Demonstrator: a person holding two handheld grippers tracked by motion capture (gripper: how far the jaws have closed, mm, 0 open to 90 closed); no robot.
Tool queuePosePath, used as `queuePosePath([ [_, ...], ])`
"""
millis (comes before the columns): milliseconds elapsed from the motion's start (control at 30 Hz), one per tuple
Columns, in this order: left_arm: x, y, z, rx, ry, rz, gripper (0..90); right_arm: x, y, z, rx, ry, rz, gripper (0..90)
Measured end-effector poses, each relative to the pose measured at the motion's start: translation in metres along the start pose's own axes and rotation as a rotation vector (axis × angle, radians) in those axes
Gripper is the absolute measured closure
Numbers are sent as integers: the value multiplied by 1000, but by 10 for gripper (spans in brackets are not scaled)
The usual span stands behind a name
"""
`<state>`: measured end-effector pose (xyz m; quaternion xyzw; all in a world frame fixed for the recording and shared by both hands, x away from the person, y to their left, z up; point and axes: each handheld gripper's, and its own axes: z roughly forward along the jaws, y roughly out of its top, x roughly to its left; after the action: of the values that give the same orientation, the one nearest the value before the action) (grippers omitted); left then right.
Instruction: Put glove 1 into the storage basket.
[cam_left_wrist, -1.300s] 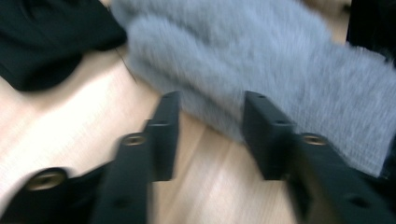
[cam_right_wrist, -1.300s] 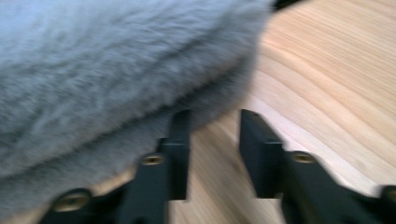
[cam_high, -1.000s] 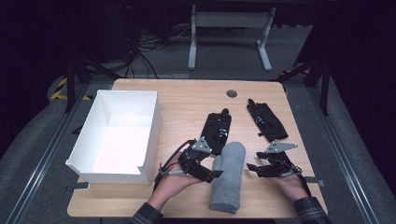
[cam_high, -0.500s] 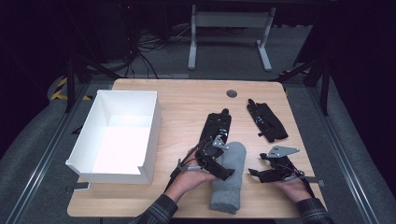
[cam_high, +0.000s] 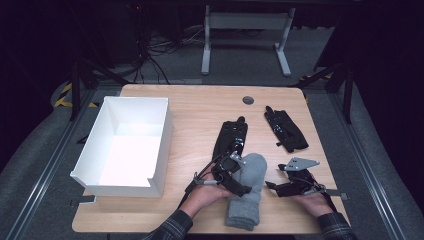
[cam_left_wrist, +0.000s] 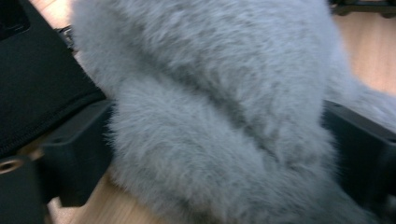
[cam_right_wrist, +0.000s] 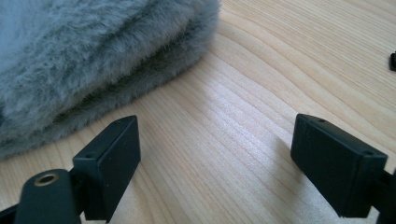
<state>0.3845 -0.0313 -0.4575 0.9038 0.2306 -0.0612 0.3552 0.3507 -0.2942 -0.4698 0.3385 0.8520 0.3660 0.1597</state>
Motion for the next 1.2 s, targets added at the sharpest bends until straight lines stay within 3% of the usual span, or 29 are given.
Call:
queuePosePath([
  [300, 3, 0, -4, 28, -114, -7, 518, 0, 0, 0, -2, -2, -1, 162],
  [433, 0, 3, -6, 43, -111, 24, 661, 0, 0, 0, -1, -1, -1, 160],
  [733, -2, 5, -23, 7, -95, 29, 714, 0, 0, 0, -1, -2, -1, 159],
  [900, 3, 6, -46, -47, -82, 13, 715, 0, 0, 0, -1, -2, -1, 159],
  [1200, 4, 12, -90, -106, -21, 12, 716, 0, 0, 0, -1, -2, -2, 158],
])
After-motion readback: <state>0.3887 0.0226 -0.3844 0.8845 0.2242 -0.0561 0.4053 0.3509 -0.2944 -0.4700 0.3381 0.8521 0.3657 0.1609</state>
